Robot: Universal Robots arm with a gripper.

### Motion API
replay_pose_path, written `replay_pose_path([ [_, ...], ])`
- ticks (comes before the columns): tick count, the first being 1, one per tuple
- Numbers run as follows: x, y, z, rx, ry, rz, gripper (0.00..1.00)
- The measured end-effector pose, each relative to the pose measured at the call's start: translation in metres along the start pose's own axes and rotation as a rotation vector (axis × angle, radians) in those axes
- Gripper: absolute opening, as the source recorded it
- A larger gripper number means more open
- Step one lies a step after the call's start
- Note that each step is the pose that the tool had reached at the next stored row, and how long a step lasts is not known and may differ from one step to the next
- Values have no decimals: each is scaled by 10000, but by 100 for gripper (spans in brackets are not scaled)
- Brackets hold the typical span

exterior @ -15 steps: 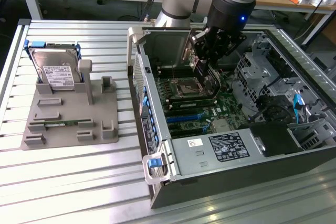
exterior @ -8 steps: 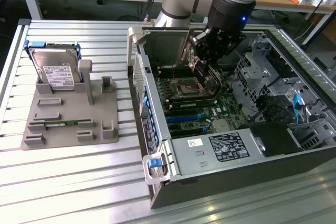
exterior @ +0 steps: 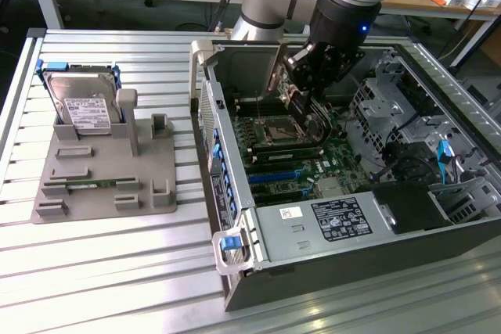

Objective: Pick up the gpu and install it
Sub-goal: 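Insert the gpu into the slot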

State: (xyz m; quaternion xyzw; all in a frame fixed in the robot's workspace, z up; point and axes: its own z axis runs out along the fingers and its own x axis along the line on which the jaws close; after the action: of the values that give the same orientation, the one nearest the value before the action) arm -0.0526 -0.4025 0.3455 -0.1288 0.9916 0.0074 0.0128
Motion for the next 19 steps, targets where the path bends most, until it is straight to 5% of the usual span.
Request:
replay_pose_path([
  [19, -1, -1, 26, -32, 13, -1170, 26],
])
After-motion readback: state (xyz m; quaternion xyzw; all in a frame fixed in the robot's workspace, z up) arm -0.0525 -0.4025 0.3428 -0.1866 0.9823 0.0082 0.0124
